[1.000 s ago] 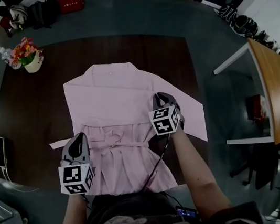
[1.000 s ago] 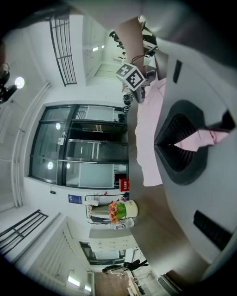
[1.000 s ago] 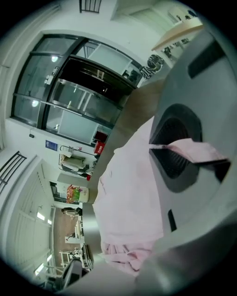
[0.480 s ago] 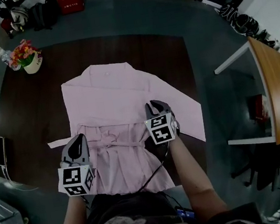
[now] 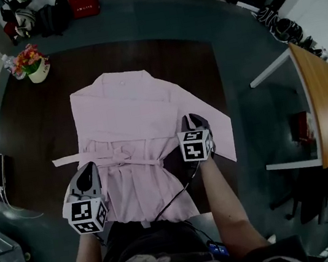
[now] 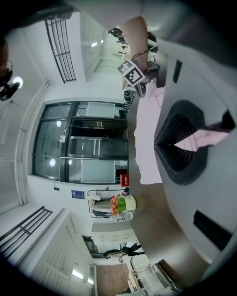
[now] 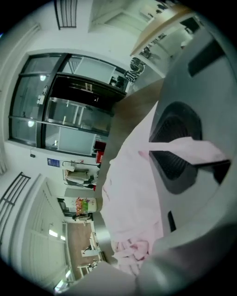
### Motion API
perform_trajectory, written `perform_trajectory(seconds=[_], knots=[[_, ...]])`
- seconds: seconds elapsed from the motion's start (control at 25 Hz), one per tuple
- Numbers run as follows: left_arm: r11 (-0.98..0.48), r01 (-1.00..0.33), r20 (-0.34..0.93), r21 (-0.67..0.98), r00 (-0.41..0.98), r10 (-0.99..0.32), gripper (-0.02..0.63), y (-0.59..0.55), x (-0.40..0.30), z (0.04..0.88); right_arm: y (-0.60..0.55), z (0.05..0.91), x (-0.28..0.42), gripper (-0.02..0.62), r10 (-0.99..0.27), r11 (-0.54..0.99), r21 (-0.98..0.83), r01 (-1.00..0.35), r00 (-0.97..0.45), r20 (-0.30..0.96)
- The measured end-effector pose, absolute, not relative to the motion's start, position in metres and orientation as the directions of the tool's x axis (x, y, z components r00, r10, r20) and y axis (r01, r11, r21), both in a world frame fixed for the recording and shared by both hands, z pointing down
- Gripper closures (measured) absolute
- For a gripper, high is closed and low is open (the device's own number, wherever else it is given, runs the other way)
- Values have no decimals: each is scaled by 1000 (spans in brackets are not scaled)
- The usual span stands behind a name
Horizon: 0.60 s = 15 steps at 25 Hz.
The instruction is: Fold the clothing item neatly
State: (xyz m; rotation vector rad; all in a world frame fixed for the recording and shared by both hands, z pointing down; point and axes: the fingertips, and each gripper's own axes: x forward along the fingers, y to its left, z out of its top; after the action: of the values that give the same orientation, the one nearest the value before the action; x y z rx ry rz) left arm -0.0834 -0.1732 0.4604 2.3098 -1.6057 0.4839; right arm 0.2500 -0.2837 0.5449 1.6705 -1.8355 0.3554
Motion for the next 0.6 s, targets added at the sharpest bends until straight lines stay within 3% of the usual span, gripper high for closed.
perform_trajectory(seconds=[0.36, 0.6], knots=[[-478, -873, 345, 101, 481, -806, 595, -150, -46, 452, -191, 459, 213, 582, -917, 154, 10, -988, -140, 375], [-583, -803, 305, 124, 590, -748, 595, -105, -30, 438, -103, 410, 189, 588, -972, 116, -42, -992, -122, 200]])
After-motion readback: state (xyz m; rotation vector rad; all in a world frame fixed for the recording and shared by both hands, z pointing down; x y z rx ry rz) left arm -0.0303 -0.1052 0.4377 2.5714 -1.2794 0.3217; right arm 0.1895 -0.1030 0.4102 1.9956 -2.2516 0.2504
